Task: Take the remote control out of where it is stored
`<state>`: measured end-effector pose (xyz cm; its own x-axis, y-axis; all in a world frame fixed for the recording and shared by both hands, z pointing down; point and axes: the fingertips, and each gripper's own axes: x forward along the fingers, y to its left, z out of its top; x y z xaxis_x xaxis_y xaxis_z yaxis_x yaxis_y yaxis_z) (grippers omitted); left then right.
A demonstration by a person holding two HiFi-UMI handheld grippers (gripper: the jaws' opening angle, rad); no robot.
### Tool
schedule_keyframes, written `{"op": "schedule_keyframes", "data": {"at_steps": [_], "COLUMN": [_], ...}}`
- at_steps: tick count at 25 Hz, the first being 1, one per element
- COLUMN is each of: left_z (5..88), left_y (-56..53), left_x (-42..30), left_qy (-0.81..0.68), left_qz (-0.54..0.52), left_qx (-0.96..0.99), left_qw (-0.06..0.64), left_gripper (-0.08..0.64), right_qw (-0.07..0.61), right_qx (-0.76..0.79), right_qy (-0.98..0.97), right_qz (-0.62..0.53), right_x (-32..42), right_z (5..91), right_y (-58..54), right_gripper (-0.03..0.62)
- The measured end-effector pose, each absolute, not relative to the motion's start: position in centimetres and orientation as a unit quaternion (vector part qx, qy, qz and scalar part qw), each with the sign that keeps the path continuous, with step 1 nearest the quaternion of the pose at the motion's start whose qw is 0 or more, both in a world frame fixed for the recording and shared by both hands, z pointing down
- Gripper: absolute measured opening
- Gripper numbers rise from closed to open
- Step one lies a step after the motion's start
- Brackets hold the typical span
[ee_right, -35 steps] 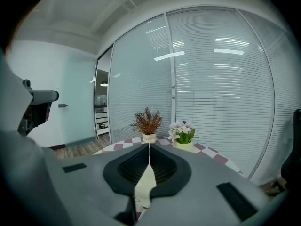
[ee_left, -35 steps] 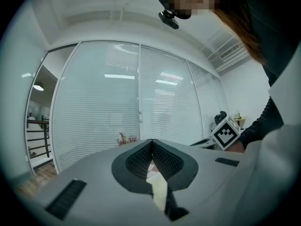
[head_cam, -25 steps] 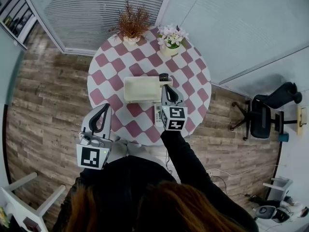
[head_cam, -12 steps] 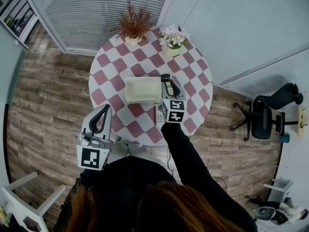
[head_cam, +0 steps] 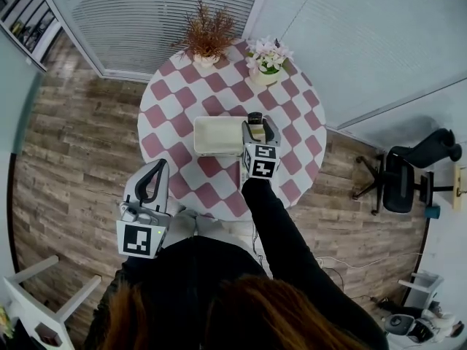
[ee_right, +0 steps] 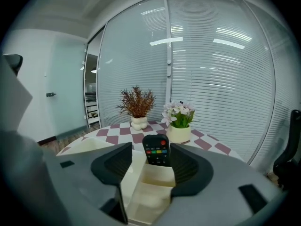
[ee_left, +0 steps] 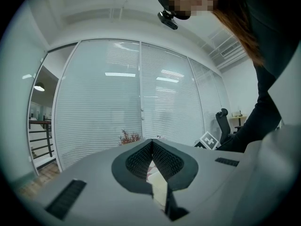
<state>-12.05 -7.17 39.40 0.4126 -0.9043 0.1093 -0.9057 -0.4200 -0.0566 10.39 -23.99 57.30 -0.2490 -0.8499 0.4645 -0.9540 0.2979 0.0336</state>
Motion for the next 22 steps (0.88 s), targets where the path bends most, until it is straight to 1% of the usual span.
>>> {"op": "schedule_keyframes", "data": {"at_steps": [3, 22], "left_z": [39.6, 39.7], "left_y": [-7.2, -7.0], "left_x": [-12.4, -13.8], "left_qy": [-0.542, -0.560], "left_qz": [0.066, 0.073], "left_qx": [0.838, 0.825], "left_qw": [0.008, 0.010], "left_gripper": [0.006, 0.006], "right_qw": [0.206, 0.235], "right_qx": [0.582, 0.591], "right_qy": [-0.775, -0.759], "right_qz": [0.138, 0.140], "right_x": [10.7, 11.2], "right_z": [58.1, 60.2], "right_y": [-24.4, -26.2], "right_gripper": [0.247, 0.244]}}
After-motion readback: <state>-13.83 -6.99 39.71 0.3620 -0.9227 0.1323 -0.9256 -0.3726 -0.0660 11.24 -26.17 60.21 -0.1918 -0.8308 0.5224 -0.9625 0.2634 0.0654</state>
